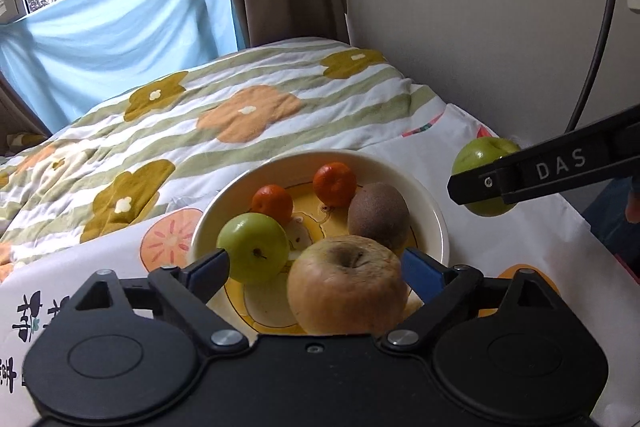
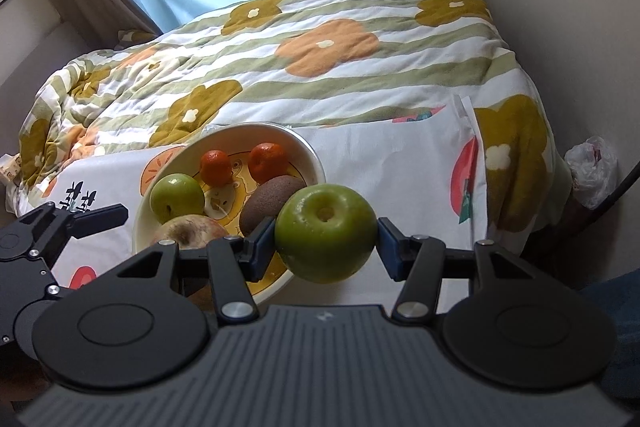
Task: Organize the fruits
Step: 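Carry the brown apple over the cream bowl with the left tool while the right tool carries the green apple, then open both tools in the bowl to release the two apples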
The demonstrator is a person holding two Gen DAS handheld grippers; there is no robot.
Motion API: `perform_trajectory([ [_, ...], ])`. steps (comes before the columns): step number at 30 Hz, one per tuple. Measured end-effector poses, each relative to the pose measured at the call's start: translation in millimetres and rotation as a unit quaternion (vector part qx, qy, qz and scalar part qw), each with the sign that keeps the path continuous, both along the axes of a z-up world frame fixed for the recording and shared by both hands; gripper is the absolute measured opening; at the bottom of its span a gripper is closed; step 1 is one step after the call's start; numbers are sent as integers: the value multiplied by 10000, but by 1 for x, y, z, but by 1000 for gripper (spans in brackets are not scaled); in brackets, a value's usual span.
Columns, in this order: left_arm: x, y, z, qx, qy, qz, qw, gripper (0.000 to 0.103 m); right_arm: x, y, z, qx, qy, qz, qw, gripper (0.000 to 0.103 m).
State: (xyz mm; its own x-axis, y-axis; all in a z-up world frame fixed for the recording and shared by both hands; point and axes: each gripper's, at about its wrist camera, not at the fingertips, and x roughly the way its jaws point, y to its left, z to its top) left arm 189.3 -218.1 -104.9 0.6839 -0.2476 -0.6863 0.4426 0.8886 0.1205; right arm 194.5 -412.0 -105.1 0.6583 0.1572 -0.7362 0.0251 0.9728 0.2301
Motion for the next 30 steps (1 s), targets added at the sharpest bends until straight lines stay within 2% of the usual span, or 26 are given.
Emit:
perform_trajectory([
  [7, 3, 29, 9, -241, 78, 470, 9986, 95, 16, 14, 3, 114, -58, 201, 9997, 69],
  [15, 1, 55, 8, -288, 199, 881, 9955, 95, 41, 38, 2, 173, -172, 604, 9979, 69],
  [23, -5, 75, 6, -314, 244, 1242, 9915, 95, 65, 69, -14, 44, -197, 1076, 9940, 69],
  [30, -8, 84, 3, -286, 268, 1460, 9885, 95, 74, 80, -28, 39, -176, 1214, 9924, 69],
])
